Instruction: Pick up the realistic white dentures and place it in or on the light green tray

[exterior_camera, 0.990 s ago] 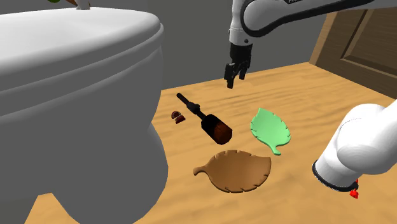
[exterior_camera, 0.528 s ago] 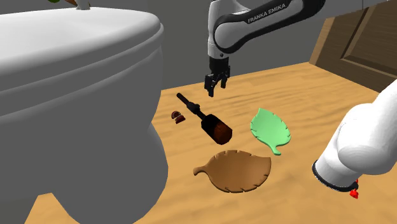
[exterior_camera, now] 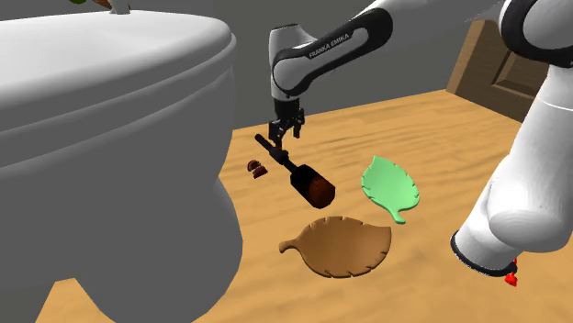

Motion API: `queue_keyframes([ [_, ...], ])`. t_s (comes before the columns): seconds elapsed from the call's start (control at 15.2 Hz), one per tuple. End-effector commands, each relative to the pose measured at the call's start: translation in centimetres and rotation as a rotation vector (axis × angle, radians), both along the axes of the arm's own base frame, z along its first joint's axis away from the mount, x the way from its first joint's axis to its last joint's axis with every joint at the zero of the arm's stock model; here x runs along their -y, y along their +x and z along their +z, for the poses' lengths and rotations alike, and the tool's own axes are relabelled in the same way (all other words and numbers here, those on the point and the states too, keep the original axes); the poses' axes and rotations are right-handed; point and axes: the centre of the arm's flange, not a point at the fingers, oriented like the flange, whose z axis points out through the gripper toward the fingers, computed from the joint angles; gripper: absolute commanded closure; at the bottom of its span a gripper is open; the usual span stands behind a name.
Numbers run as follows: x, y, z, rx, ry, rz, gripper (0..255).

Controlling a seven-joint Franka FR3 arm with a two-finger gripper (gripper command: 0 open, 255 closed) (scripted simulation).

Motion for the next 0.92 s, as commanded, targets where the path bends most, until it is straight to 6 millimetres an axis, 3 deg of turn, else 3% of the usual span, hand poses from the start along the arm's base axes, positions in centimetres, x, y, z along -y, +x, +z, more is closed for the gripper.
queue_keyframes([
  [0.0,-1.4,2.0,-1.5,-0.005,0.006,0.004,0],
  [0.66,-6.5,12.1,-8.6,-0.029,0.032,0.024,0],
  [0.86,-6.5,12.0,-9.7,-0.029,0.032,0.024,0],
])
